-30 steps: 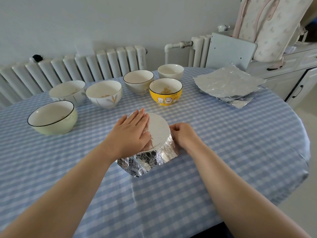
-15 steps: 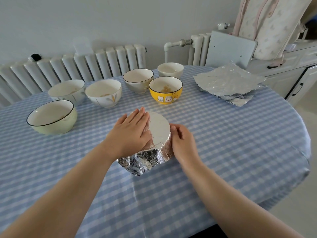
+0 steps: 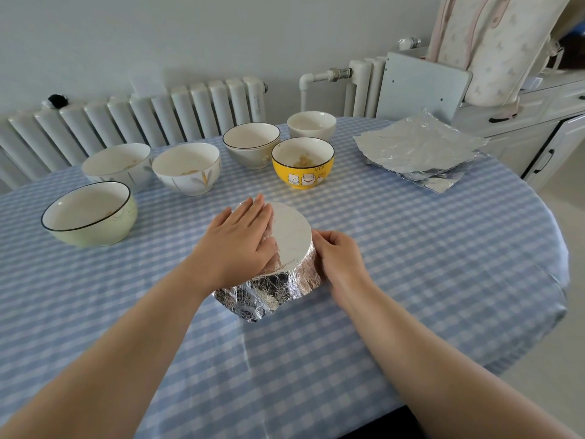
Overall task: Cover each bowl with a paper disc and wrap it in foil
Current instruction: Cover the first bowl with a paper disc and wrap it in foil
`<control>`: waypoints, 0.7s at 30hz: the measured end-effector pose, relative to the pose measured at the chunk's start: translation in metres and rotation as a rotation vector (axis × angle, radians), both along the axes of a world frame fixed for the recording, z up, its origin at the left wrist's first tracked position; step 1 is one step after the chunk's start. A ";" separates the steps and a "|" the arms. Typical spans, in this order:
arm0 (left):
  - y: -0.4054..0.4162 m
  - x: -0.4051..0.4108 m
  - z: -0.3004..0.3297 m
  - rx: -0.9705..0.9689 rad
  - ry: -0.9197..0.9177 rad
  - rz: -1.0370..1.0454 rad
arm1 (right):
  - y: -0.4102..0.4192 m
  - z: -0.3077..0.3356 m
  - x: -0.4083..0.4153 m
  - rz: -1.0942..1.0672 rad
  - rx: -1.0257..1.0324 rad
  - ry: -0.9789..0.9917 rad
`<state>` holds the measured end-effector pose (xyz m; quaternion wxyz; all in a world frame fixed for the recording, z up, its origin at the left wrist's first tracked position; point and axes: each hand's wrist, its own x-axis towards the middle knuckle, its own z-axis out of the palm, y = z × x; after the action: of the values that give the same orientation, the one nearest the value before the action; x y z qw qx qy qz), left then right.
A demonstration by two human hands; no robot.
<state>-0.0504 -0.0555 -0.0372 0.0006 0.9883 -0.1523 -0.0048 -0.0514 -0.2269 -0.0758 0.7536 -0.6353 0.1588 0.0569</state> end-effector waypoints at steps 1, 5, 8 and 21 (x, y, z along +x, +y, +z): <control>0.000 0.000 0.000 0.002 0.000 0.000 | 0.000 0.000 0.001 0.010 0.004 0.009; 0.000 0.000 0.000 -0.006 0.002 0.000 | -0.001 -0.003 0.005 0.031 -0.086 0.011; 0.000 0.000 0.000 -0.004 0.002 0.005 | -0.004 -0.005 0.007 0.059 -0.193 -0.027; -0.002 0.000 0.002 -0.013 -0.009 0.017 | -0.014 0.025 -0.011 0.046 -0.710 -0.408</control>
<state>-0.0506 -0.0578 -0.0350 0.0064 0.9895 -0.1441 0.0005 -0.0629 -0.2413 -0.0504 0.5021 -0.8575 0.0018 -0.1118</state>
